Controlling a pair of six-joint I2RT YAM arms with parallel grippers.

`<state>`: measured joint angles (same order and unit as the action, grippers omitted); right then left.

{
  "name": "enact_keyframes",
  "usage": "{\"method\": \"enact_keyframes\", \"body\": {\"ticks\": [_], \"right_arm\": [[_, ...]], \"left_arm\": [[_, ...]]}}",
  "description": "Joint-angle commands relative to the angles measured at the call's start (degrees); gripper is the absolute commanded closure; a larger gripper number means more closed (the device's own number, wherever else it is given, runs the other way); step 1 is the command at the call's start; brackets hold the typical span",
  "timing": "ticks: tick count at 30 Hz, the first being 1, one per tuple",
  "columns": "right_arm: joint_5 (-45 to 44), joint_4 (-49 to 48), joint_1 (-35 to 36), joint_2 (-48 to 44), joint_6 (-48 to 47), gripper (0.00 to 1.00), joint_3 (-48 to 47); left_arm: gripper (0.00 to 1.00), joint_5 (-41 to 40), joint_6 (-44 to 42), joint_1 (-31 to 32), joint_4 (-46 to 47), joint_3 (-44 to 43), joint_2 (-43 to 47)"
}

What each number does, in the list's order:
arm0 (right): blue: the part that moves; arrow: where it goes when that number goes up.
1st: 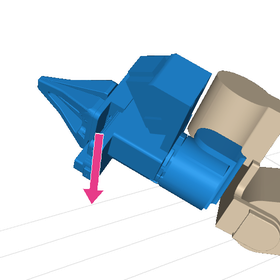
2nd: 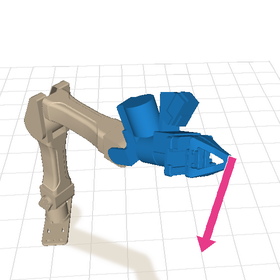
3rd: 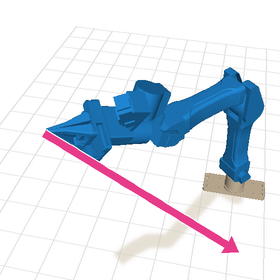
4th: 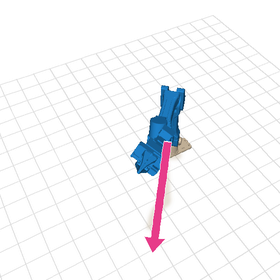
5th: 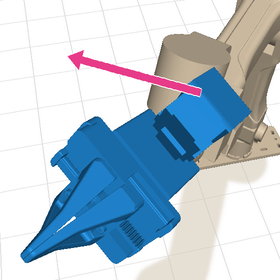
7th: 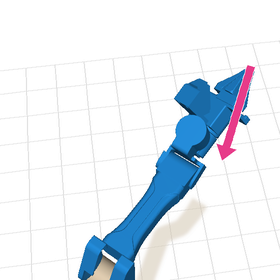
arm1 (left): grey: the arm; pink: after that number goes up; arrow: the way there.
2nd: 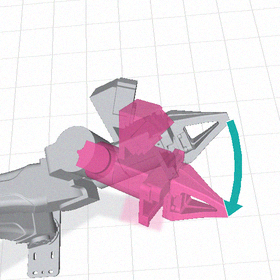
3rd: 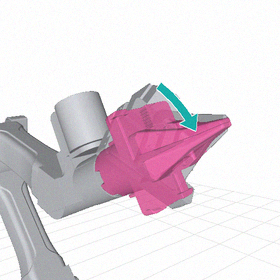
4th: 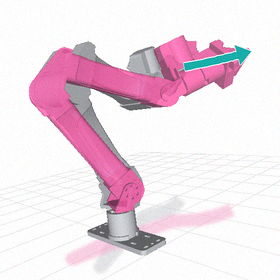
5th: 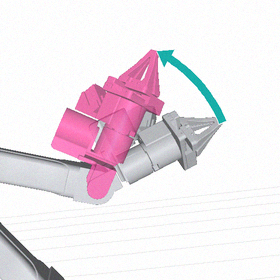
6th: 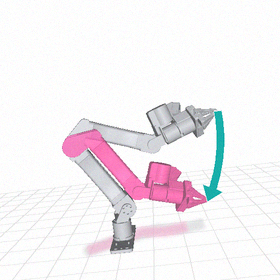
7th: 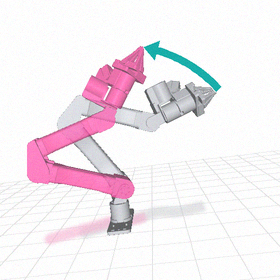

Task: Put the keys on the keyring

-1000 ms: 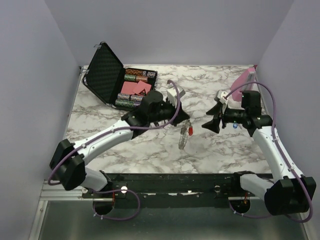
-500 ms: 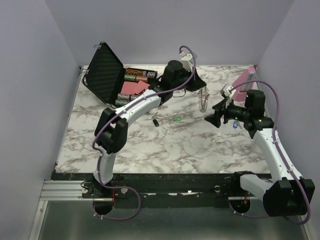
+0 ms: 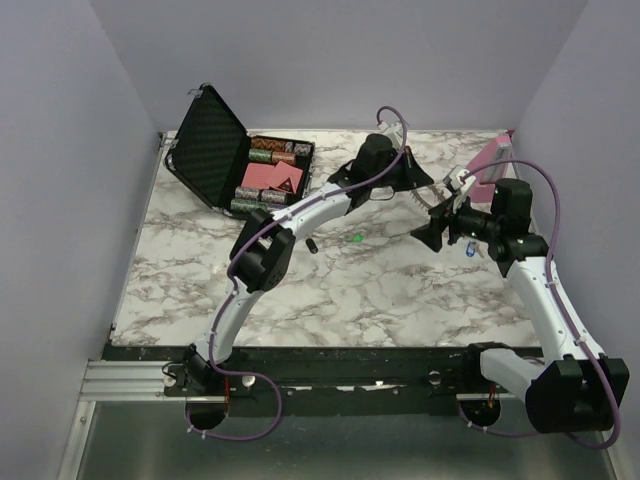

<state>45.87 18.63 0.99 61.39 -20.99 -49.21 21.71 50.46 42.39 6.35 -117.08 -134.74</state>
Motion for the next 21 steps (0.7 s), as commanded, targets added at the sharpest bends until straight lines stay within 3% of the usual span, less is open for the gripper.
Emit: {"method": "enact_keyframes", "body": {"ticks": [1,7,13,21], "right_arm": [[-1.31,-1.41,-0.47,-0.04,0.43,0.17,1.05],[-0.52,-1.41,-0.47,0.23,0.34,0.17,1.13],[-0.08,-1.41,-0.56,0.58,0.08,0.17,1.49],[0.01,-1.49,-0.56,1.37,-0.45,0.17,1.92]], "left_arm": [[1.0,2.8,2.81,0.76,3.93,0.16,1.05],[0.93,0.26,1.84,-0.38,8.06,19.83,7.37],[0.88,-2.2,-1.06,-0.29,10.43,33.91,14.84],[0.69,-2.38,-7.29,-0.03,8.86,40.43,22.32]]}}
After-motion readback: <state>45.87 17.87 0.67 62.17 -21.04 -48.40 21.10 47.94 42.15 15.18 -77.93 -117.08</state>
